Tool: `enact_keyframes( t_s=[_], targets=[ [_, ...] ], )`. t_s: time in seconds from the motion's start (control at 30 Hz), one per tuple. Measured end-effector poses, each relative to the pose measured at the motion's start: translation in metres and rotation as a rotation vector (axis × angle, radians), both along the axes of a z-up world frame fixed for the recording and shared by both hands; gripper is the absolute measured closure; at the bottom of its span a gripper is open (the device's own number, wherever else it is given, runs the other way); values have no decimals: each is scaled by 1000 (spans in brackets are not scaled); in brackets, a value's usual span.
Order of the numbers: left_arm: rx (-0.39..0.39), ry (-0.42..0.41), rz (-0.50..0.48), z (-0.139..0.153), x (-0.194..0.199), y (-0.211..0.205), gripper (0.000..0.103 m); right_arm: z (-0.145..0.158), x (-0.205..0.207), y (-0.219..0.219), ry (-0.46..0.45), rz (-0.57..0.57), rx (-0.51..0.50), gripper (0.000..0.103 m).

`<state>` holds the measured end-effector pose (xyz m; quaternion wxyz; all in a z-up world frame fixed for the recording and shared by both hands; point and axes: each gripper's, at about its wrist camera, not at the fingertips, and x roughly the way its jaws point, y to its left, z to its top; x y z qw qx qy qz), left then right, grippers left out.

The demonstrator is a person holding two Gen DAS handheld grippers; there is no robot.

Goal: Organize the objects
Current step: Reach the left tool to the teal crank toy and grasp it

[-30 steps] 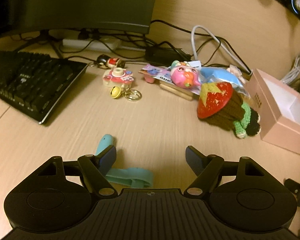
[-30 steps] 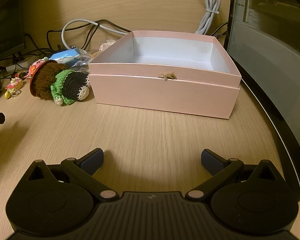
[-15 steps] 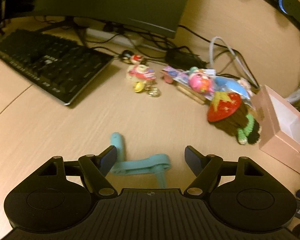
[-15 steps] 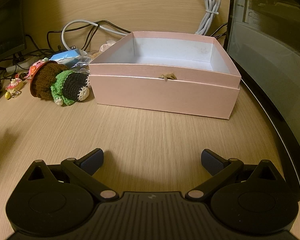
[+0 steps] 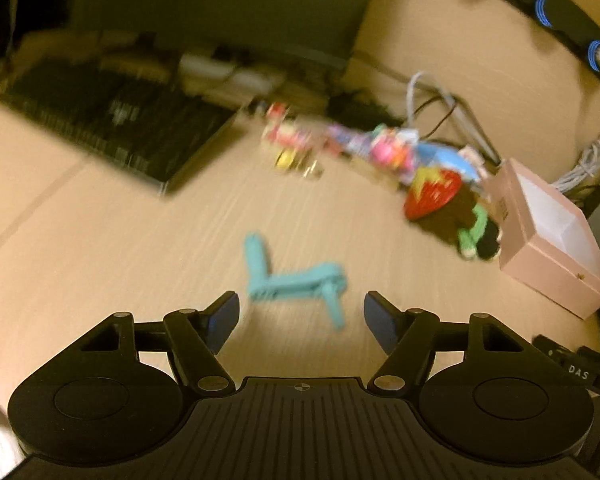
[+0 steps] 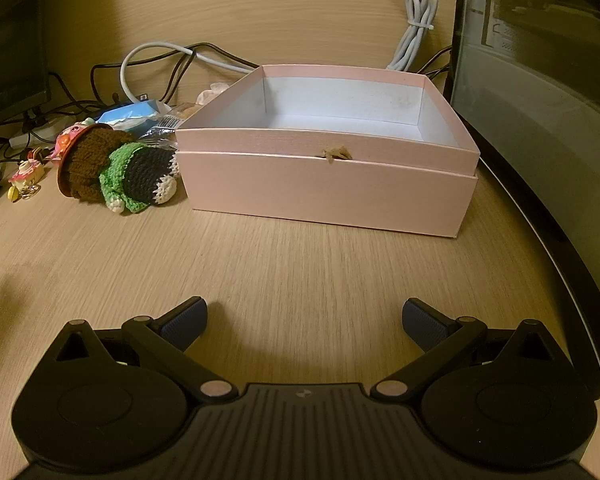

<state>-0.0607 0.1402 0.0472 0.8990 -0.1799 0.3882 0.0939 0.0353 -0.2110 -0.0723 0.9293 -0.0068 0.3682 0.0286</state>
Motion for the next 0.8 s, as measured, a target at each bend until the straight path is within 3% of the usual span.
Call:
enact_keyframes(
  t_s=[0.13,0.3,0.4,0.47,0.53,0.63,0.8],
  targets=[
    [-61,23,81,-11,19,18,29,0,0,0,0,1,0,0],
    [-76,33,22,-22,56,14,29,0,0,1,0,0,-1,0],
    [-43,-23,-140,-25,79,-4,29,0,0,1,-1,-3,-2,0],
    [21,-52,-214,-24,86,-18,29,0,0,1,-2,-3,-2,0],
    [79,-66,-241,-19,84,-27,29,-1,0,1,-2,-3,-2,0],
    [101,-32,-187,-15,71,-28,29,-1,0,1,-3,-5,-3,0],
    [-79,68,-84,-21,67,-18,30,-1,0,2,-3,-7,-4,0]
  ],
)
